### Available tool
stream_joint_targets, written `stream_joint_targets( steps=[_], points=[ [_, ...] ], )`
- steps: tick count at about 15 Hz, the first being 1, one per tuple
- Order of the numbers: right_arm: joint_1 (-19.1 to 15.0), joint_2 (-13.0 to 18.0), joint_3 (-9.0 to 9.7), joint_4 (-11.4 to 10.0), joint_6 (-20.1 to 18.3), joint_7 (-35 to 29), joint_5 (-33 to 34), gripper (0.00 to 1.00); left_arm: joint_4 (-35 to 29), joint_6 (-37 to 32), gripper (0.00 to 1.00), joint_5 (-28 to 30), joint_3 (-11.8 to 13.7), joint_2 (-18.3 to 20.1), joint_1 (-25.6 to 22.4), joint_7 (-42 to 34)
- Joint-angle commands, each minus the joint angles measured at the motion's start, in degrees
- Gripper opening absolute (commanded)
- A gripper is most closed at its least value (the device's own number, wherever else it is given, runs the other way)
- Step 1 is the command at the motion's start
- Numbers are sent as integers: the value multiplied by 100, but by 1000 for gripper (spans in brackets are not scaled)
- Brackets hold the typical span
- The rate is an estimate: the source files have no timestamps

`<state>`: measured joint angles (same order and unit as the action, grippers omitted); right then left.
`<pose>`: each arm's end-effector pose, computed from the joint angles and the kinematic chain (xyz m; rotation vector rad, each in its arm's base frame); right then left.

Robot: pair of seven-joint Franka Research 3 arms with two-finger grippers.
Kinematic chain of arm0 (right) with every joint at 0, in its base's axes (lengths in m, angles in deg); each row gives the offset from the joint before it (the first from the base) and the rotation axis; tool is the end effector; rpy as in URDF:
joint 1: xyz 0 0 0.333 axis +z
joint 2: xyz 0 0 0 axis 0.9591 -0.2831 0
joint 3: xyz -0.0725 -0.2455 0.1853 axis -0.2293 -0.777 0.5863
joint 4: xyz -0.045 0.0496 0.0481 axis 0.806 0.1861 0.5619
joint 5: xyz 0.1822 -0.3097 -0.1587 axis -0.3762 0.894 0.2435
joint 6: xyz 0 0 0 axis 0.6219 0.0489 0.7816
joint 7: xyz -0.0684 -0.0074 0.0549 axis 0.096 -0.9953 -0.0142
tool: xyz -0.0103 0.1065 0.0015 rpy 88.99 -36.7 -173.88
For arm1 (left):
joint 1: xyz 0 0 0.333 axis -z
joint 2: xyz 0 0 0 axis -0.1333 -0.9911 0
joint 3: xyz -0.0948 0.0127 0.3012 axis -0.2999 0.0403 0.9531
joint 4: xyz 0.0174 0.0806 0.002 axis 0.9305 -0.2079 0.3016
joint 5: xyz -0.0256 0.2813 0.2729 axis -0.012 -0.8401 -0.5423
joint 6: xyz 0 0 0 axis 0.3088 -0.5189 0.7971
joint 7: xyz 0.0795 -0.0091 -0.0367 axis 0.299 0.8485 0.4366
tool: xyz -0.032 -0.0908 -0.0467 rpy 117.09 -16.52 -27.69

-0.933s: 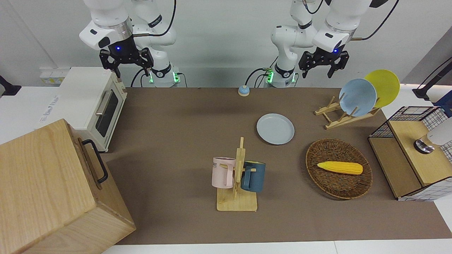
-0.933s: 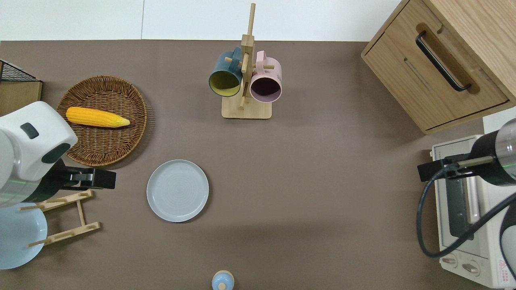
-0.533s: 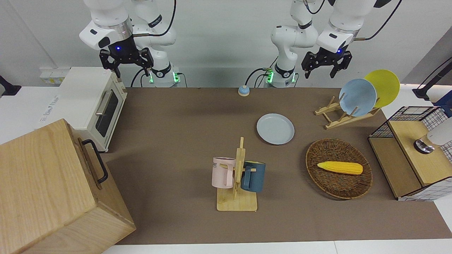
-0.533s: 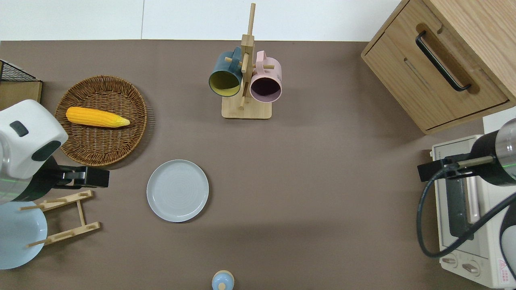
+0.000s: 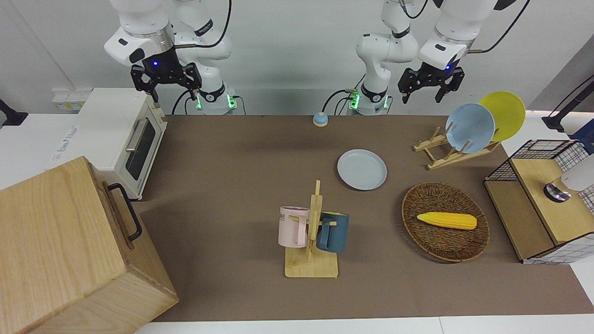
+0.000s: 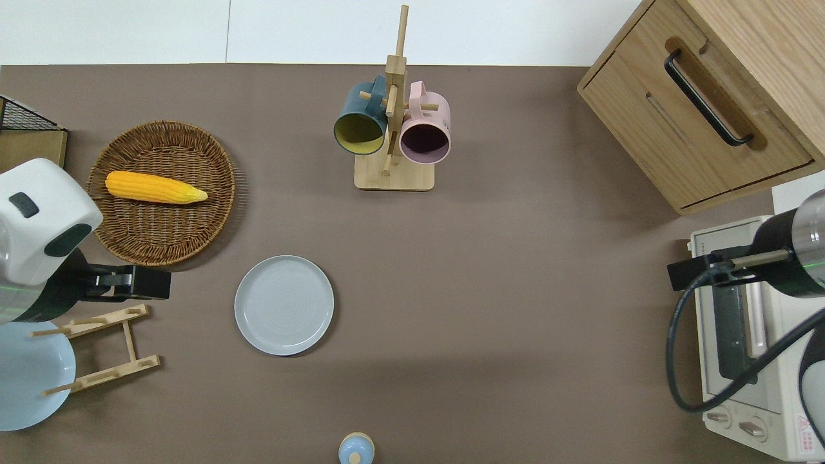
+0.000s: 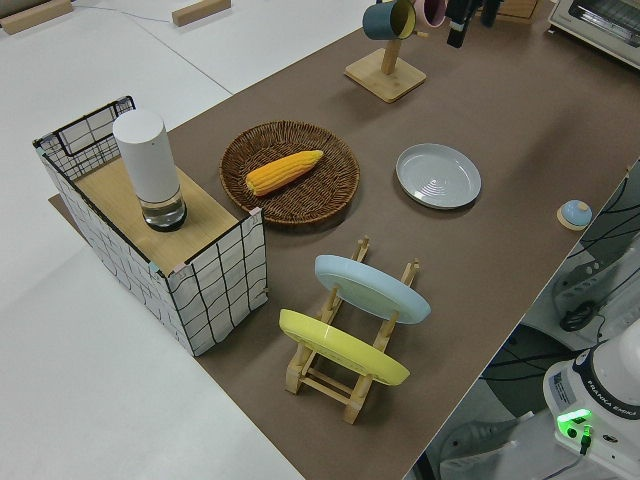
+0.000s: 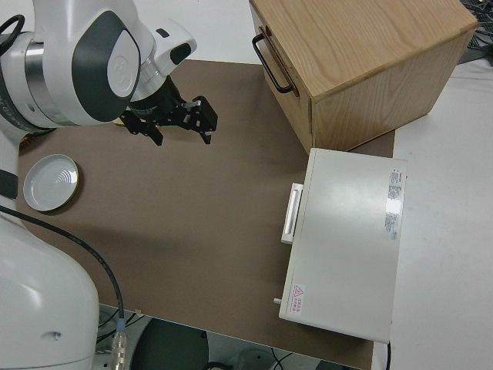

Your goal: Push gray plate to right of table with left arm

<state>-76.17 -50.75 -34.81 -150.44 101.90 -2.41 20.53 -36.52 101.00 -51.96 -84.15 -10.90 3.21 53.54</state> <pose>0.5152 0.0568 0.6561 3.0826 0.1516 -0.1202 0.4987 -0.0820 0.6495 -3.1093 0.0577 0.0817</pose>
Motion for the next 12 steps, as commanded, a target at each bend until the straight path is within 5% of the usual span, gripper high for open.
stream_joint_targets(
  steps=[1, 6, 12],
  points=[
    [-46, 59, 30, -23, -68, 43, 3, 996, -182, 27, 993, 98, 61, 163, -41, -37],
    [-46, 59, 30, -23, -68, 43, 3, 996, -1395, 887, 993, 327, 193, 875, -129, -63],
    [-46, 59, 30, -23, -68, 43, -5, 996, -2529, 1853, 993, 318, 245, 656, -137, -89]
  ],
)
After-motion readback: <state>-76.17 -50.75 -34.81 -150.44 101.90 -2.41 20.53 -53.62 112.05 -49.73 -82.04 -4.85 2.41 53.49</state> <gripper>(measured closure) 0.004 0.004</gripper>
